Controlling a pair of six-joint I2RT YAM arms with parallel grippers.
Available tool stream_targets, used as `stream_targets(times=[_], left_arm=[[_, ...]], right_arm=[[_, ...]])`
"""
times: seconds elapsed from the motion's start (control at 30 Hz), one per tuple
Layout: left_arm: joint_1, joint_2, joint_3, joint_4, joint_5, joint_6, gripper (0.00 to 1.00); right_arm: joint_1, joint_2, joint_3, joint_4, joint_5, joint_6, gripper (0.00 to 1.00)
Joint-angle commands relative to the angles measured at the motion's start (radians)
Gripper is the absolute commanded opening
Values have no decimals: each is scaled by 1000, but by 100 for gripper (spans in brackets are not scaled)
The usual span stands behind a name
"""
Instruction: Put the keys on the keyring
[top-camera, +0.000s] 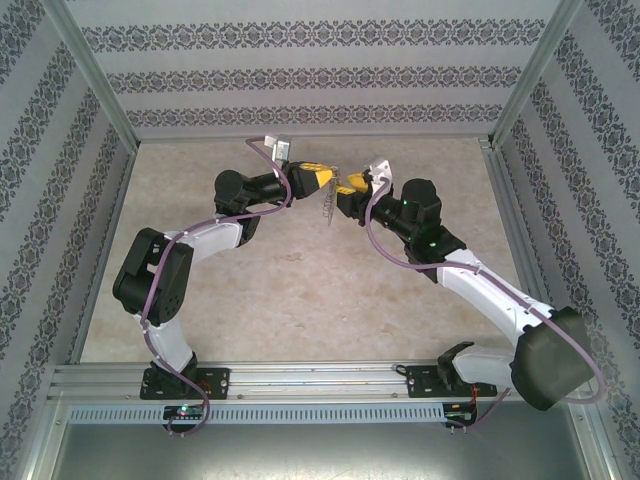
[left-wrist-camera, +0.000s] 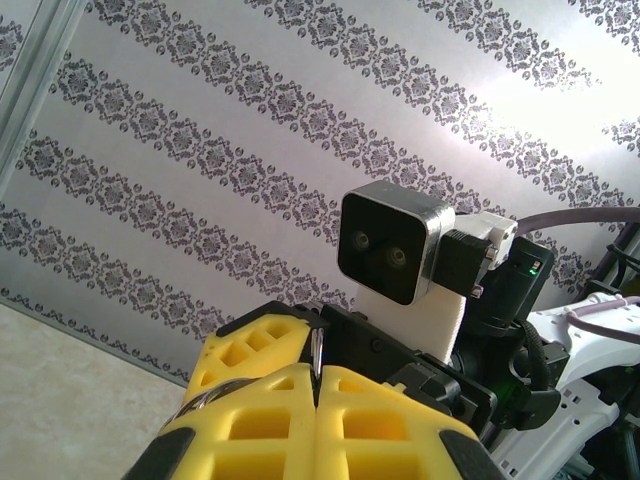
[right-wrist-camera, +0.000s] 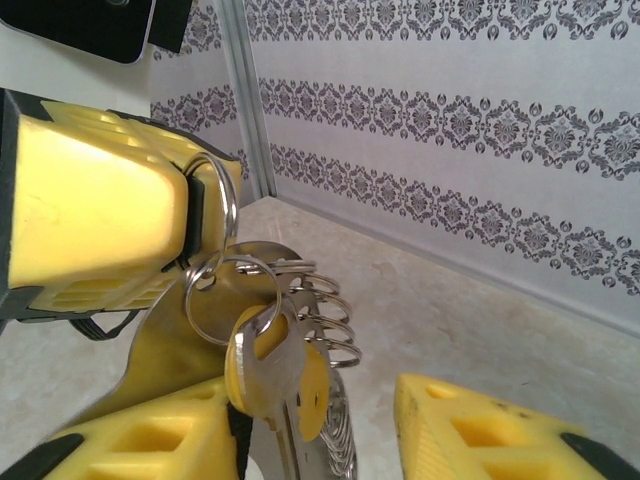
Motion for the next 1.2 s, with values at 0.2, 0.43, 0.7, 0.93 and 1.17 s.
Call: stream_targets(times=[0.2, 0.43, 0.7, 0.93, 1.17], left_arm=[[-15, 12, 21, 67, 6, -15, 0], [-13, 11, 14, 57, -5, 9, 0], [-13, -25, 11, -88, 11, 126, 0], [-13, -62, 4, -230, 17, 241, 0], [-14, -82, 5, -316, 19, 308, 0]], right_arm=[[15, -2, 37, 22, -6, -12, 21], [13, -26, 35, -9, 5, -33, 0], [14, -52, 48, -107, 55, -98, 0], [12, -56, 70, -171, 79, -141, 0], [13, -44, 95, -209, 91, -171, 0]])
